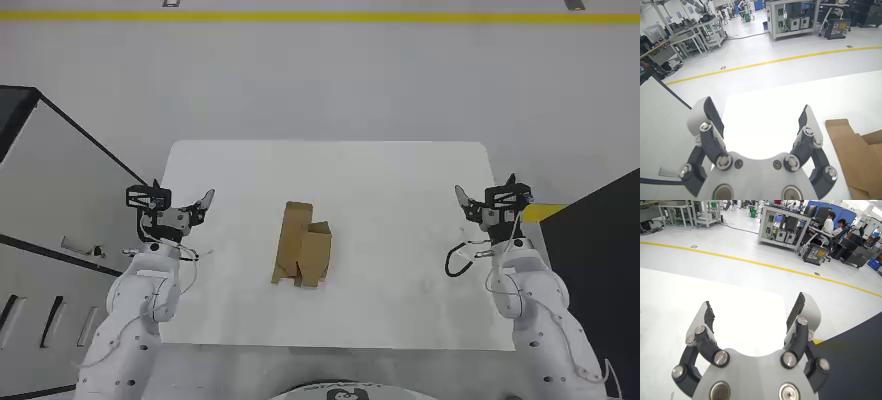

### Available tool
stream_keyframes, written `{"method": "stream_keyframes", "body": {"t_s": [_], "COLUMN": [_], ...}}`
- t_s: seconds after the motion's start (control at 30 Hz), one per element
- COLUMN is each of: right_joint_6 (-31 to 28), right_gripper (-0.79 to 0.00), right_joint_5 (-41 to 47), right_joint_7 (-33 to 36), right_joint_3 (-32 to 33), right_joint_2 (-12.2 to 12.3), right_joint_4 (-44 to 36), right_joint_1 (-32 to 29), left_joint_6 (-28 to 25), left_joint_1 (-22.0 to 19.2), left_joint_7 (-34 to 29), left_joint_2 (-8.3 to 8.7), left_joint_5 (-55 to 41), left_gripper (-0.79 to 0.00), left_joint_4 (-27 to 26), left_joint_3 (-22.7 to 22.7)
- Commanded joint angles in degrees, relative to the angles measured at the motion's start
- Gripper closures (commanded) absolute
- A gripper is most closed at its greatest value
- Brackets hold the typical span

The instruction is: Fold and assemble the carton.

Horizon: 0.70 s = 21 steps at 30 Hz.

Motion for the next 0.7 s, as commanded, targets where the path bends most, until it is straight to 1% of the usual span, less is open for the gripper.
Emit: {"method": "stream_keyframes", "body": {"t_s": [0.0,0.2,0.33,0.4,0.67], "right_joint_6": [0.00,0.00,0.00,0.00,0.00], "right_gripper": [-0.785,-0.785,-0.785,-0.785,-0.785], "right_joint_5": [0.00,0.00,0.00,0.00,0.00], "right_joint_7": [0.00,0.00,0.00,0.00,0.00], "right_joint_3": [0.00,0.00,0.00,0.00,0.00], "right_joint_2": [0.00,0.00,0.00,0.00,0.00], "right_joint_4": [0.00,0.00,0.00,0.00,0.00], "right_joint_1": [0.00,0.00,0.00,0.00,0.00], "left_joint_6": [0.00,-0.11,-1.47,-2.58,-2.41], "left_joint_1": [0.00,0.08,2.39,4.08,4.26], "left_joint_7": [0.00,0.20,1.29,1.78,2.10], "left_joint_2": [0.00,-0.02,-0.09,-0.11,-0.11], "left_joint_5": [0.00,0.27,1.56,2.38,2.46], "left_gripper": [-0.784,-0.785,-0.785,-0.785,-0.785], "left_joint_4": [0.00,-0.08,-1.44,-3.16,-3.46], "left_joint_3": [0.00,0.10,0.87,1.36,1.24]}}
